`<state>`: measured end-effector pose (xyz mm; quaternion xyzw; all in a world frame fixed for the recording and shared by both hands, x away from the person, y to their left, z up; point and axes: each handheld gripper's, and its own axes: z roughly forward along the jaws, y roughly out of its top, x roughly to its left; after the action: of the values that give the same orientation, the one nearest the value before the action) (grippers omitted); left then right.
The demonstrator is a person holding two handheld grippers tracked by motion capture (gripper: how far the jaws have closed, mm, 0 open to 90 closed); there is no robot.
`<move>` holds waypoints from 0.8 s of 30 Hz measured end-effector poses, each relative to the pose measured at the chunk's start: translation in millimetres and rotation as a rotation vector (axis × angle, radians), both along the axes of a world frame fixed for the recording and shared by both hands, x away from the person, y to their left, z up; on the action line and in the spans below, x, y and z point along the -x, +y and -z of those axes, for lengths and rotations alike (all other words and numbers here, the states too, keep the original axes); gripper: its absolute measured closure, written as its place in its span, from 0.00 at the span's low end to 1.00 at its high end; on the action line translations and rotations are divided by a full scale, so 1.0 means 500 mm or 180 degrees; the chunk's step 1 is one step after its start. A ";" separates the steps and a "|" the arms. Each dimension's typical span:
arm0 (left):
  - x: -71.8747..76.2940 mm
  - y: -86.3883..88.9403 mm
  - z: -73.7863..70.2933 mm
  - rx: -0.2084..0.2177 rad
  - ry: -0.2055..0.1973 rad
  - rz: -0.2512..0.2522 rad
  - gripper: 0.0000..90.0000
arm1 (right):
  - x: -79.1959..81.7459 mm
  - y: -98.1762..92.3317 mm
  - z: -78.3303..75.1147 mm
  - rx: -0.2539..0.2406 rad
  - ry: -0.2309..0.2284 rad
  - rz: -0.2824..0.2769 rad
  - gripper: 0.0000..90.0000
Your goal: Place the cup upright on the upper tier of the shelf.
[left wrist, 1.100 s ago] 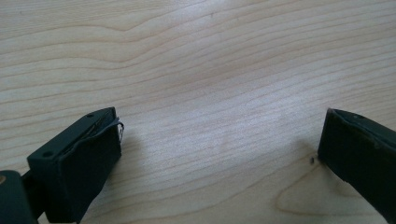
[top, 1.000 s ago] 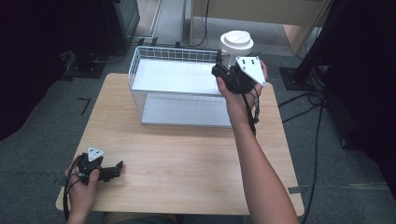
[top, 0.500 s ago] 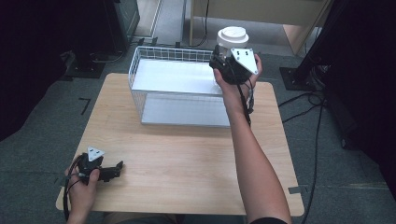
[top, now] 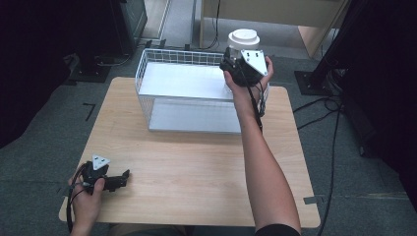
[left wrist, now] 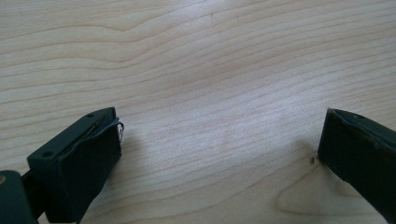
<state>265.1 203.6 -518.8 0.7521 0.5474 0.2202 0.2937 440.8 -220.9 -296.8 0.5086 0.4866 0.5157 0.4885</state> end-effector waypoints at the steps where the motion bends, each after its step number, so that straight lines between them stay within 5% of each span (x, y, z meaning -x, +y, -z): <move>1: 0.000 0.000 0.000 -0.0001 0.0000 -0.0001 0.00 | -0.001 0.000 0.000 0.0003 -0.0004 -0.0003 0.18; 24: 0.000 0.000 0.000 -0.0001 0.0000 0.0000 0.00 | 0.030 -0.008 0.003 0.0079 -0.0023 -0.0236 0.15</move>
<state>265.1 203.6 -518.8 0.7521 0.5473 0.2203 0.2937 426.0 -224.8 -298.2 0.4822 0.5097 0.5292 0.4771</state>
